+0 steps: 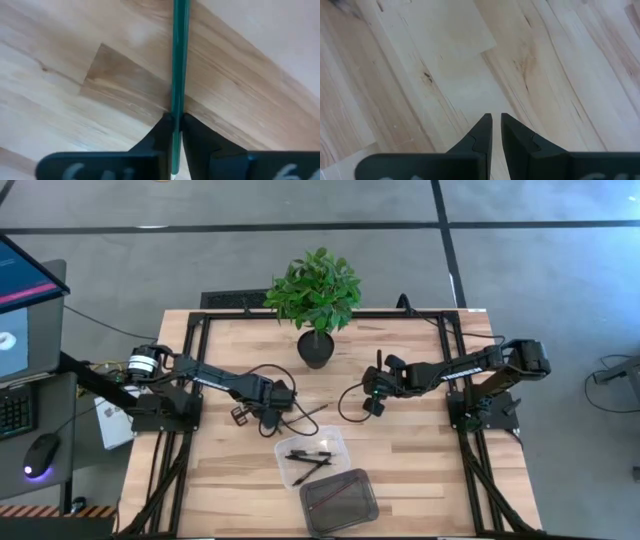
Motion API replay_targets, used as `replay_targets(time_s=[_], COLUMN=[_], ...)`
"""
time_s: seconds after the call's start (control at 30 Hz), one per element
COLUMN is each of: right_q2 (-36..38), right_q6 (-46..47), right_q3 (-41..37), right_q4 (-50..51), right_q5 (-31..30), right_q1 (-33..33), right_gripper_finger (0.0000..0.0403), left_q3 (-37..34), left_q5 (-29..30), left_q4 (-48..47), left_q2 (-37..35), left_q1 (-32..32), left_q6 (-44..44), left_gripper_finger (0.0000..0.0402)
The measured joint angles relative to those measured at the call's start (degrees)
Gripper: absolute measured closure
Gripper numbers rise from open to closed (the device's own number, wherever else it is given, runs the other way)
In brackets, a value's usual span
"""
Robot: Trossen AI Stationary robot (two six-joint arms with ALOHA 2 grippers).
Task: Sort pens & pencils
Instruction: Put the green pencil into the black bin
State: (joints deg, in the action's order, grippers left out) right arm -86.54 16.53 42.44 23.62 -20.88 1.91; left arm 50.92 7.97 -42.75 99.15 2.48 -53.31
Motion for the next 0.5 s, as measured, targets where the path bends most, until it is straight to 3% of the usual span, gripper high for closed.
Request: replay_targets(time_s=[0.5], right_q2=[0.0], right_q6=[0.0], right_q3=[0.0], right_q4=[0.0], right_q5=[0.0], right_q1=[0.0], right_gripper_finger=[0.0342], left_q3=[-0.02], left_q5=[0.0], left_q4=[0.27], left_q2=[-0.04], left_q1=[0.04], left_q6=[12.61], left_gripper_finger=[0.0396])
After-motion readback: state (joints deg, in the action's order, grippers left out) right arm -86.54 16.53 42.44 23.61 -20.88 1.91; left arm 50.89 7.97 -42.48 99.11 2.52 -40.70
